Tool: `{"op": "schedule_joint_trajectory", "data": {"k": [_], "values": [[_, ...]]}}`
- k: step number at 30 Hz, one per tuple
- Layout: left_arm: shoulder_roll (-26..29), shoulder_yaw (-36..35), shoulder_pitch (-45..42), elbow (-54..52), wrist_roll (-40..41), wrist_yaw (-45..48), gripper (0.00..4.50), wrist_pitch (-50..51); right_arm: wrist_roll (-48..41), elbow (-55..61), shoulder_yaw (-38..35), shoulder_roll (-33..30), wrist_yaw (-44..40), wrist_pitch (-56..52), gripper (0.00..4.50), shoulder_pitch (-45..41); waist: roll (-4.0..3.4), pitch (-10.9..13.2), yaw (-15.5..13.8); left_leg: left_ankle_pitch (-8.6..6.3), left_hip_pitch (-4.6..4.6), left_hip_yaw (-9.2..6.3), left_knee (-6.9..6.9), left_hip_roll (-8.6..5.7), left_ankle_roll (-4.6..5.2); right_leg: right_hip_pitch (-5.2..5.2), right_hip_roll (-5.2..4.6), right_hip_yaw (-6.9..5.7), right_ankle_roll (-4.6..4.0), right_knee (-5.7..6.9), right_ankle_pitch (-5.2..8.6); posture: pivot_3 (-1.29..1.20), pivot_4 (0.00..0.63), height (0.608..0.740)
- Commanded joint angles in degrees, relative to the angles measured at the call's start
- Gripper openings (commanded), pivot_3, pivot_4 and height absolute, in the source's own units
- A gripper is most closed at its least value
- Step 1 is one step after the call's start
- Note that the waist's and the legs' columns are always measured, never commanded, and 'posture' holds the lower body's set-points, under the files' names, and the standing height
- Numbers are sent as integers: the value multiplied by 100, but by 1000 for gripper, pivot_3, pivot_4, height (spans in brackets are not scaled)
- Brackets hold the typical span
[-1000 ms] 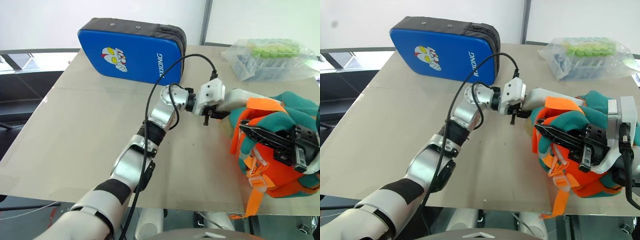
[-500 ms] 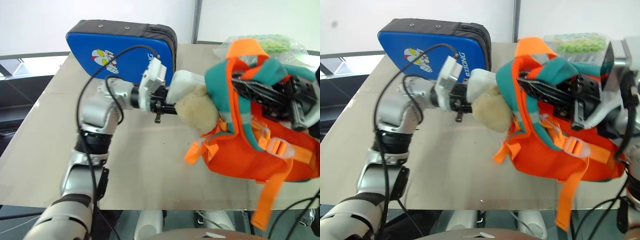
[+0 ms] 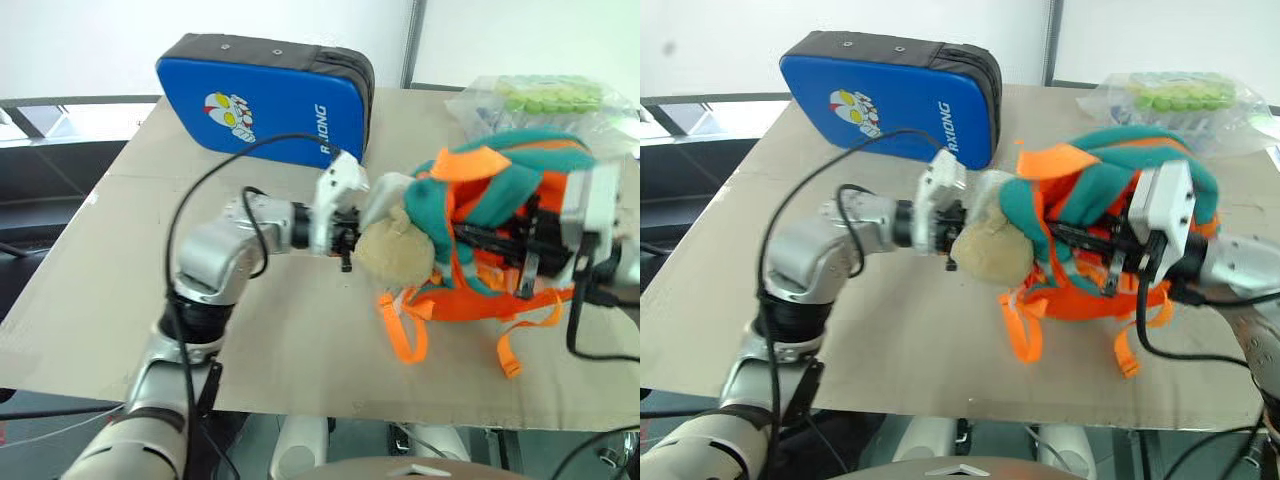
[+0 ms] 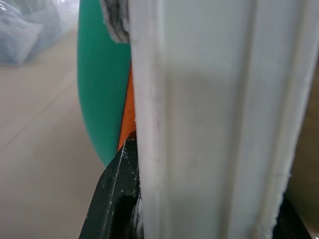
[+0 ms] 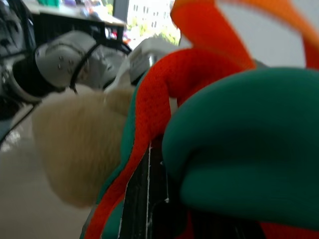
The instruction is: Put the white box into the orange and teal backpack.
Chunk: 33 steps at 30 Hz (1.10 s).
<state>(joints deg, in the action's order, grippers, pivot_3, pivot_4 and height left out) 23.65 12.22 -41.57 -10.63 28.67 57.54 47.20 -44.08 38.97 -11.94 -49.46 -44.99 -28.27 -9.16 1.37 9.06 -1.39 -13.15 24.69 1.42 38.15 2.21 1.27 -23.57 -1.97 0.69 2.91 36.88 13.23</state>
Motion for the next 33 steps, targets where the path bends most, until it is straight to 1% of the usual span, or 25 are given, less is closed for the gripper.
{"op": "schedule_joint_trajectory", "data": {"k": [1, 4, 5, 8, 10, 11, 12, 13, 14, 16, 18, 20, 23, 26, 27, 30, 33], "values": [[-361, 414, -385, 453, -239, 105, 1140, -472, 265, 258, -526, -122, -38, 56, 52, 702, 0, 0, 5, 0, 1, 0, 7, -1, 0, 2, 1, 2, 0, 1, 0, 0, 150, 740], [-679, 811, -655, 1159, -584, 145, 1140, -739, 307, 293, -891, -30, 14, 95, 52, 1215, -1, -3, 58, 0, -11, -1, 16, -1, 1, 13, 8, 14, -2, 6, -1, 0, 150, 740], [-942, 1020, -777, 1574, -709, 168, 1140, -818, 372, 331, -984, 8, 15, 129, 52, 1429, -2, -7, 56, 0, -15, -1, 16, -1, 1, 14, 10, 18, -2, 8, -1, 0, 150, 740], [-1817, 1602, -1105, 3043, -1327, 117, 1140, -1496, 441, 498, -1129, 130, 71, 194, 52, 1862, -7, -14, 46, 0, -27, -5, 15, -2, 1, 28, 16, 16, -2, 7, 0, 0, 150, 740], [-2117, 1772, -1188, 3698, -1694, 107, 1140, -2039, 463, 555, -1157, 189, 132, 211, 52, 1957, -7, -15, 50, -2, -26, -7, 16, -3, 3, 30, 17, 17, -2, 4, 0, 0, 150, 740], [-2200, 1855, -1212, 3976, -1923, 79, 1140, -2474, 501, 565, -1178, 217, 141, 227, 52, 2018, -10, -19, 52, -3, -25, -5, 16, -3, 5, 30, 17, 19, -2, 1, 0, 0, 150, 740], [-2272, 1820, -1209, 4138, -1970, 137, 1140, -2686, 535, 576, -1196, 238, 151, 237, 52, 2074, -11, -29, 50, -4, -26, -4, 16, -3, 6, 30, 16, 22, -3, 0, 0, 0, 150, 740], [-2380, 1569, -1174, 4183, -1806, 132, 1140, -2728, 578, 575, -1214, 259, 157, 251, 52, 2132, -10, -37, 39, -4, -26, -4, 15, -3, 7, 32, 16, 22, -3, -3, 1, 0, 150, 740], [-2415, 1356, -1133, 4151, -1673, 149, 2147, -2739, 621, 579, -1226, 272, 164, 263, 0, 2182, -10, -39, 26, -5, -26, -6, 16, -4, 8, 35, 13, 20, -5, -5, 2, 0, 150, 740], [-2244, 968, -957, 3728, -1388, 306, 2947, -2563, 710, 559, -1240, 286, 167, 311, 0, 2260, -10, -39, 31, -6, -24, -8, 18, -6, 11, 36, 10, 19, -23, -6, 13, 0, 150, 740], [-1846, 673, -718, 3095, -1128, 558, 3685, -2288, 714, 517, -1256, 333, 213, 318, 0, 2287, -11, -39, 56, -7, -25, -13, 17, -5, 11, 36, 10, 22, -23, -4, 13, 0, 150, 740], [-1474, 269, -457, 2436, -688, 746, 4482, -1964, 769, 416, -1215, 370, 212, 345, 0, 2279, -13, -39, 106, -7, -32, -18, 13, 1, 11, 35, 16, 28, -22, 0, 11, 0, 150, 740], [-837, -231, -85, 1520, 74, 1029, 4482, -1174, 923, 222, -1085, 419, 184, 406, 0, 2265, -14, -38, 212, -7, -53, -19, 2, 7, 11, 35, 26, 47, -6, 13, 3, 0, 150, 740], [-390, -652, 230, 915, 630, 1114, 4482, -779, 1034, 45, -945, 430, 160, 437, 0, 2172, -15, -39, 213, -7, -72, -13, -7, 11, 10, 38, 29, 56, -8, 20, 5, 0, 150, 740], [-299, -759, 299, 791, 761, 1088, 4482, -673, 1055, -2, -910, 429, 158, 431, 0, 2130, -15, -39, 204, -7, -75, -13, -8, 10, 10, 42, 28, 55, -23, 20, 13, 0, 150, 740], [-69, -950, 490, 402, 1031, 1056, 4482, -482, 1117, -114, -819, 422, 162, 418, 0, 2000, -13, -38, 163, -7, -78, -13, -3, 6, 10, 49, 20, 52, -24, 20, 15, 0, 150, 740], [-39, -1075, 545, 155, 1229, 809, 4482, -317, 1118, -130, -755, 424, 165, 377, 0, 1895, -12, -38, 152, -7, -78, -10, 3, 4, 10, 54, 18, 54, -24, 16, 15, 0, 150, 740]]}}
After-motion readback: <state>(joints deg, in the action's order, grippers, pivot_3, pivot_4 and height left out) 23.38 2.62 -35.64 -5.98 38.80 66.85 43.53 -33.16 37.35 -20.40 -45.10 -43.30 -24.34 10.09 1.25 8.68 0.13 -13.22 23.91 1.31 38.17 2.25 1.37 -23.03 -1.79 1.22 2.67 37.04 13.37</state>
